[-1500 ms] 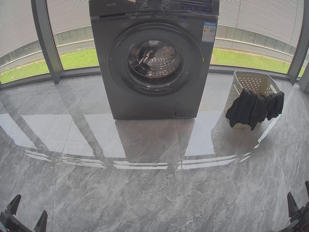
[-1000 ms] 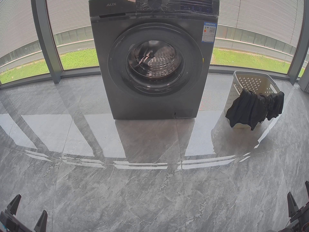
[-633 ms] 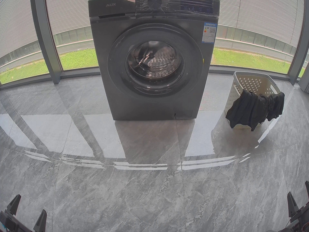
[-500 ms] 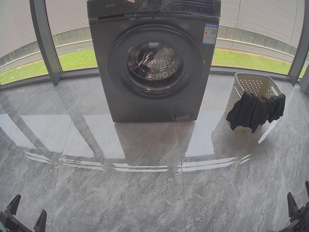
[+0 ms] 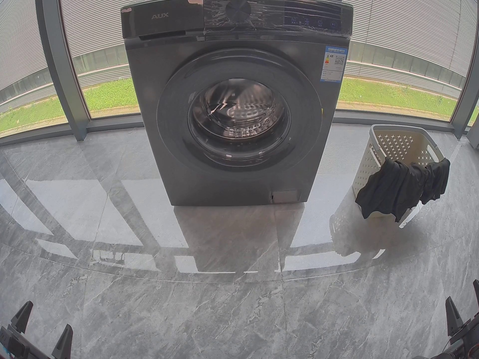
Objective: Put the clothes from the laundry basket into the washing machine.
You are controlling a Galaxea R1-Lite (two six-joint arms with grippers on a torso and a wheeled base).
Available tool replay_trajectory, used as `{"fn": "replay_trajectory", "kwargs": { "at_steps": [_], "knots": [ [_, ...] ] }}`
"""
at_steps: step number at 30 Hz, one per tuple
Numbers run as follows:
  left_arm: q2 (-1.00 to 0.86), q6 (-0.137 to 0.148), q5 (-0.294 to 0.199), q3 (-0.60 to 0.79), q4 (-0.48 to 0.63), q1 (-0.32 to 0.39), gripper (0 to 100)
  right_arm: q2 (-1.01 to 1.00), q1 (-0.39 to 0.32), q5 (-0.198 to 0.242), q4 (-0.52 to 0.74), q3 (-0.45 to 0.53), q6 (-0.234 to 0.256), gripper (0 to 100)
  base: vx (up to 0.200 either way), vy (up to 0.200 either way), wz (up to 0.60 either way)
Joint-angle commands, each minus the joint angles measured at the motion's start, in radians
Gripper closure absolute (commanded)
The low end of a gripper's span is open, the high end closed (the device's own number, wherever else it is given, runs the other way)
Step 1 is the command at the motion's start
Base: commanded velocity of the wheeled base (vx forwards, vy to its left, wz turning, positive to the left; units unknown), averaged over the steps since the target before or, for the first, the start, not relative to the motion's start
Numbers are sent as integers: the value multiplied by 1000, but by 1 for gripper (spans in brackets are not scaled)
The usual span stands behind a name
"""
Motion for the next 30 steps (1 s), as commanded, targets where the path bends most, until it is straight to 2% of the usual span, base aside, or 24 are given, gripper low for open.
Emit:
{"fn": "replay_trajectory", "kwargs": {
  "at_steps": [1, 6, 30],
  "knots": [
    [-18, 1, 0, 18, 0, 2, 0, -16, 2, 0, -1, 16, 1, 0, 200, 0, 0],
    [-18, 6, 0, 18, 0, 0, 0, -16, 1, 0, -1, 16, 1, 0, 200, 0, 0],
    [-18, 7, -1, 18, 0, 0, 0, -16, 2, 0, -1, 16, -1, 0, 0, 0, 0]
  ]
}}
